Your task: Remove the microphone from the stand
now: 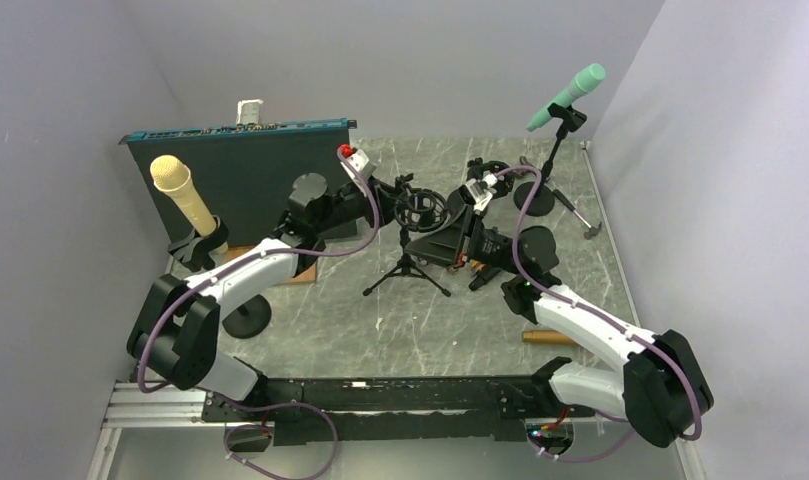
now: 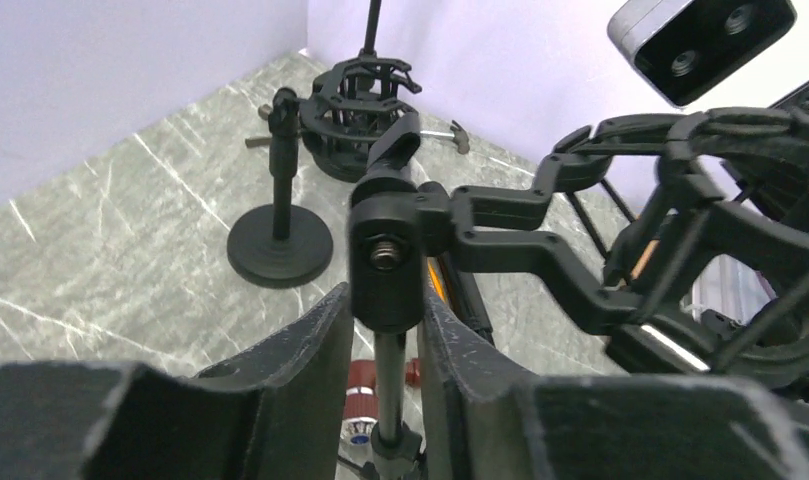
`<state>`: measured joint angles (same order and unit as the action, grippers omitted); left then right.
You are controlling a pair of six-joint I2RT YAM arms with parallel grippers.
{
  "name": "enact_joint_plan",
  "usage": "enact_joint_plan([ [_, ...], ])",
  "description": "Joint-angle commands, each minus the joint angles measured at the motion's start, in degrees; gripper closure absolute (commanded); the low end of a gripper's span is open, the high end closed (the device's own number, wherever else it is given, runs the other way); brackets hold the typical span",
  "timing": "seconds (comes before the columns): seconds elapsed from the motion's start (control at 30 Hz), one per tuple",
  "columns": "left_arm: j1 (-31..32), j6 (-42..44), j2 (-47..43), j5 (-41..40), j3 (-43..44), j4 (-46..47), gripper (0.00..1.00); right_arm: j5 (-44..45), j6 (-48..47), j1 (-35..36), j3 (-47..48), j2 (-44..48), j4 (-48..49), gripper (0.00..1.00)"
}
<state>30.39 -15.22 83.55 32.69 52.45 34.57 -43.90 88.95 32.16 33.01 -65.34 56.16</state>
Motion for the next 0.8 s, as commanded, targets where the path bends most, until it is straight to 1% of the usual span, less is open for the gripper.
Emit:
enact_joint_plan([
  [0.0, 1.01, 4.32, 1.24, -0.53, 4.87, 0.81, 0.72, 0.57, -3.52, -0.04, -0.36, 2.63, 1.16, 0.75],
  [0.1, 1.47, 5.93, 1.39, -1.41, 5.47, 0.36, 0.89, 0.81, -4.97, 0.0, -0.26, 3.22, -1.1, 0.7],
  [0.13, 1.56, 6.35, 0.86, -2.29, 5.29, 0.13, 0.93, 1.08, -5.42, -0.01, -0.33, 3.58, -1.8, 0.66],
  [0.17, 1.76, 6.94, 0.12, -3.5, 5.07, -0.57, 0.97, 1.36, -6.28, -0.04, -0.31, 4.06, -2.86, 0.59],
  [0.2, 1.93, 7.3, -0.99, -5.31, 4.6, -1.58, 1.0, 1.88, -7.15, -0.06, -0.18, 4.73, -4.83, 0.49],
  [0.23, 1.96, 7.28, -2.41, -7.38, 3.79, -2.21, 1.0, 2.41, -9.64, 0.0, 0.08, 5.65, -7.67, 0.4],
  [0.37, 2.2, 5.89, -9.4, -18.47, 0.99, -8.41, 1.0, 7.32, -22.34, 0.04, 3.67, 11.52, -26.08, 0.08],
  [0.4, 2.33, 4.75, -11.23, -21.8, 0.47, -10.34, 1.0, 8.84, -25.76, 0.13, 4.79, 13.16, -31.13, 0.02],
  [0.47, 2.7, 0.92, -15.13, -29.71, 0.18, -15.29, 1.0, 11.48, -32.17, 0.22, 6.35, 16.64, -39.35, 0.0],
  [0.5, 2.72, -0.81, -16.9, -32.05, -0.01, -17.96, 1.0, 12.27, -34.98, 0.25, 6.62, 18.25, -41.91, 0.0],
  [0.6, 3.75, -3.57, -22.63, -38.07, -1.96, -20.98, 1.0, 17.57, -40.82, 0.28, 6.88, 22.67, -50.96, 0.0],
  [0.67, 5.2, -2.87, -26.14, -41.94, -5.19, -19.36, 1.0, 22.14, -41.95, 0.27, 6.48, 24.66, -54.7, 0.0],
  [0.77, 9.19, 0.84, -29.78, -53.76, -11.47, -11.01, 1.0, 26.77, -41.85, 0.23, 4.55, 25.58, -55.8, 0.0],
])
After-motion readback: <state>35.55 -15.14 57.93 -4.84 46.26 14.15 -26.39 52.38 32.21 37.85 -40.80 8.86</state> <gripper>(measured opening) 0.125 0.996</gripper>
